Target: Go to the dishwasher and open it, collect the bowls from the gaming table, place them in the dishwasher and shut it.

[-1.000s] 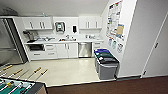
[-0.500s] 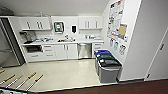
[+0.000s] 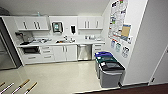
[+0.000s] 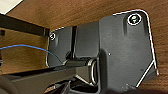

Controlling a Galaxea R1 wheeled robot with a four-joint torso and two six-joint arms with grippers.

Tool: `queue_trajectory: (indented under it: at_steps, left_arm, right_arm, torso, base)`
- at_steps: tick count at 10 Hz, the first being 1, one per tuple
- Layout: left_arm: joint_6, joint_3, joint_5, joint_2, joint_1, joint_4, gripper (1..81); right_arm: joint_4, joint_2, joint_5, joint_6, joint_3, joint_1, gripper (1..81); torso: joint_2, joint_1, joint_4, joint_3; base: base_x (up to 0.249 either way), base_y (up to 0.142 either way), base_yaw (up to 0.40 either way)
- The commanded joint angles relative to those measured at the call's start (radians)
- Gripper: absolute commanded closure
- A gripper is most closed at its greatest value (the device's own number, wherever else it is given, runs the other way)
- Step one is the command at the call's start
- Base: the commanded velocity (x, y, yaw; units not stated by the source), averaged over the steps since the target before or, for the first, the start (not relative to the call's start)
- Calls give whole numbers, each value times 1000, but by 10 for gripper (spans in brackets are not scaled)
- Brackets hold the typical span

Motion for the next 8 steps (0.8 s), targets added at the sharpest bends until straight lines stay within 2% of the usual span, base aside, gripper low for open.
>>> queue_trajectory:
  at_steps: [1, 8]
  left_arm:
    - [4, 9, 46, -14, -45, 4, 10]
    - [2, 9, 46, -17, -45, 4, 10]
  right_arm:
    - [-3, -19, -58, 1, 14, 45, 10]
    - [-6, -12, -58, -1, 14, 48, 10]
  torso:
    - [0, 0, 0, 0]
    - [0, 0, 0, 0]
  base:
    - [276, 0, 0]
    - [276, 0, 0]
